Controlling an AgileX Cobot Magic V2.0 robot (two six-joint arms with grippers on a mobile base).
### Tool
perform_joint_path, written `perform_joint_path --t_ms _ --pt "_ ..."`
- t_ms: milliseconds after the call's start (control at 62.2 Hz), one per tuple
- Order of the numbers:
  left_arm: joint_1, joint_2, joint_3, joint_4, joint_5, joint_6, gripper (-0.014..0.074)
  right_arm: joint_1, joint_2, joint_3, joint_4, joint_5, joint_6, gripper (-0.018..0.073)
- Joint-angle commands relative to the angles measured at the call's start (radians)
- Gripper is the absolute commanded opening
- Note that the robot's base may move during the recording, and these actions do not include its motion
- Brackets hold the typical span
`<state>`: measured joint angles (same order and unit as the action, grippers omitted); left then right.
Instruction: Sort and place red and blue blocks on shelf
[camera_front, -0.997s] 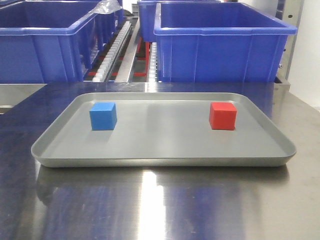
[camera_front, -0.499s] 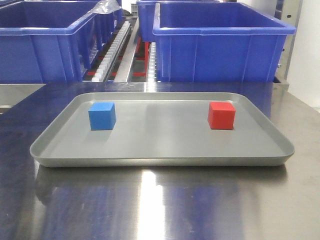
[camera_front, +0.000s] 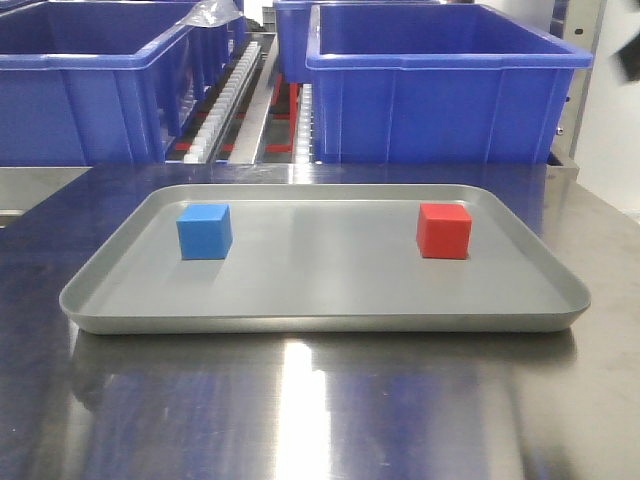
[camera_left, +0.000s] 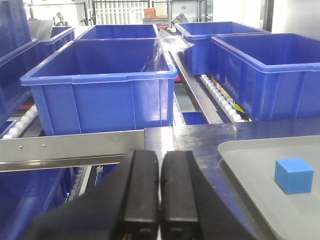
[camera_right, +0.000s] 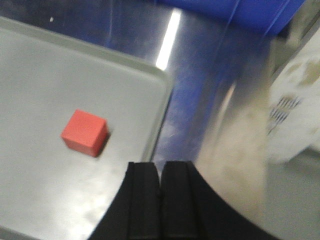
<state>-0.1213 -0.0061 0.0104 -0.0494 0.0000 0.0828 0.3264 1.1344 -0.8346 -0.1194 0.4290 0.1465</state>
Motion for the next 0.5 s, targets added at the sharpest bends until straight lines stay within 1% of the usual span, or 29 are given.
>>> perform_joint_path --t_ms 0,64,129,161,225,322,402,434,483 --pt "-0.007 -0.017 0.025 -0.001 -0.083 0.001 0.0125 0.038 0.094 -0.128 -0.003 0.071 0.141 0.0058" --pt "-0.007 -0.017 0.025 -0.001 -0.083 0.001 0.0125 0.063 0.168 -0.194 -0.003 0.177 0.241 0.0058" --pt "-0.007 -0.017 0.025 -0.001 -0.083 0.001 0.0125 0.084 0.235 -0.26 -0.003 0.266 0.301 0.0062" --pt "-0.007 -0.017 0.025 -0.001 -0.083 0.001 0.0125 0.094 0.27 -0.296 -0.003 0.314 0.32 0.0062" --pt "-0.007 -0.017 0.025 -0.001 -0.083 0.001 0.0125 0.109 0.329 -0.359 -0.002 0.386 0.328 0.0078" --pt "-0.007 -0.017 0.025 -0.001 -0.083 0.001 0.0125 0.132 0.405 -0.443 -0.003 0.475 0.318 0.0167" --pt "-0.007 -0.017 0.025 -0.001 -0.083 0.001 0.0125 0.145 0.459 -0.505 -0.005 0.512 0.292 0.0294" --pt "-0.007 -0.017 0.025 -0.001 -0.083 0.001 0.0125 0.149 0.479 -0.531 -0.003 0.521 0.293 0.0355" --pt "-0.007 -0.017 0.025 -0.001 -0.083 0.001 0.0125 0.152 0.506 -0.564 0.004 0.533 0.293 0.0424"
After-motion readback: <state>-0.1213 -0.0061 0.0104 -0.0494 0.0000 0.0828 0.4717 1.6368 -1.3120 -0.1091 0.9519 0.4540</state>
